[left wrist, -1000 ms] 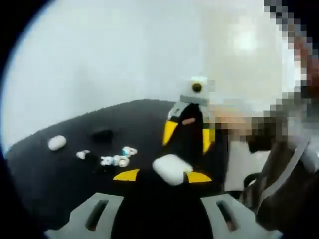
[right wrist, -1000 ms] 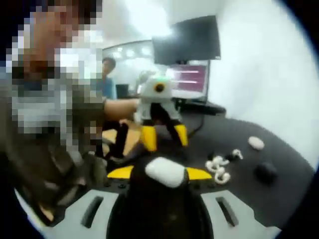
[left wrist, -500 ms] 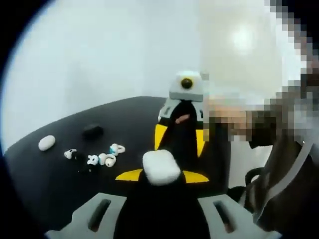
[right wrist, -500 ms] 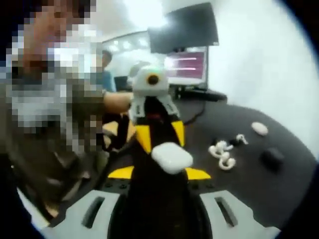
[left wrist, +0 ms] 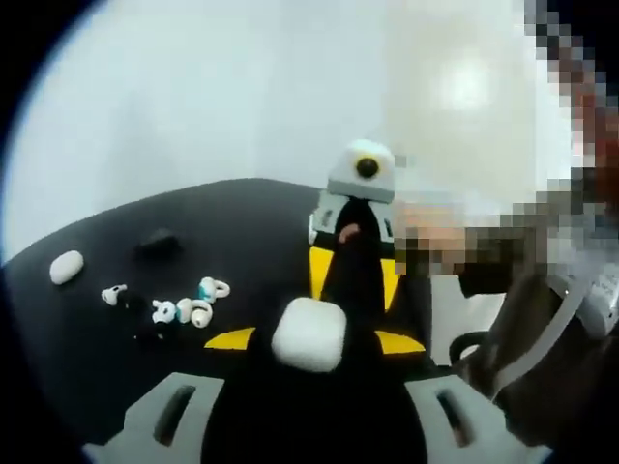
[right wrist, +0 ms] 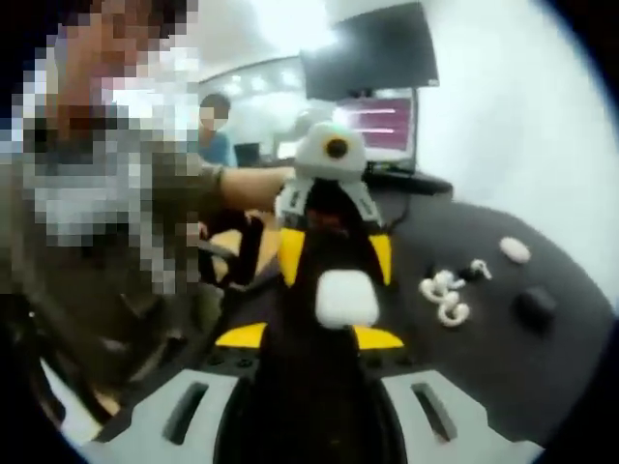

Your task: Pick up three earphones and place each one into its charging case using tactile feedback, ensure that each earphone is properly inserted and securely positioned inside the case.

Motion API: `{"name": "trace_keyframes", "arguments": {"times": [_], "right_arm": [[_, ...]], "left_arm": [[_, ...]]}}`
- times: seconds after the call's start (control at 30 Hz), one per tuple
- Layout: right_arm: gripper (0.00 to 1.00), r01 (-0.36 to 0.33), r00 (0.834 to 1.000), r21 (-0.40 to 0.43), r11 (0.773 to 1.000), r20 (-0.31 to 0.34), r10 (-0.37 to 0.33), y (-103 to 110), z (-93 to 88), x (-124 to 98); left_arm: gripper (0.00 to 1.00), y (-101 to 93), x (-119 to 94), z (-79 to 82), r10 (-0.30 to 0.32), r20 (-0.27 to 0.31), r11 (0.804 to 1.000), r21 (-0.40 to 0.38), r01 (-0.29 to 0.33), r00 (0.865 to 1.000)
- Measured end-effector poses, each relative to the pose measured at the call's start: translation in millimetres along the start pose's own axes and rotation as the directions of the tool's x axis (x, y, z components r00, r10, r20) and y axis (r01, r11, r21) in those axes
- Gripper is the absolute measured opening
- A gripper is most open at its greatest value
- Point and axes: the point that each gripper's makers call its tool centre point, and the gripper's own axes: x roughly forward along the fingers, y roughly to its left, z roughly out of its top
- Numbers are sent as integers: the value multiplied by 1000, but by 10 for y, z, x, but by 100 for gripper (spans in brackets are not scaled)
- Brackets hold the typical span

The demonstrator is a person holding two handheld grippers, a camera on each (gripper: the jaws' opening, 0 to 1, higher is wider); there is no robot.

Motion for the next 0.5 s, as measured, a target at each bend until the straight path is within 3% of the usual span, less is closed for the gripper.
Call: {"name": "trace_keyframes", "arguments": {"times": [0.13,0.27,0.43,0.5], "right_arm": [[34,82,996,26,996,32,-83,-189,59,-105],[34,136,989,31,990,52,-137,-307,92,-164],[34,182,983,5,983,17,-182,-393,23,-180],[34,187,982,-8,982,7,-187,-402,-2,-188]], "left_arm": [[41,114,-20,-38,-8,-25,998,-57,6,1000],[38,70,37,-73,-48,-33,995,-92,45,998],[27,48,139,-59,-65,-40,988,-142,58,997],[27,30,150,-67,-59,-52,996,-68,55,997]]}}
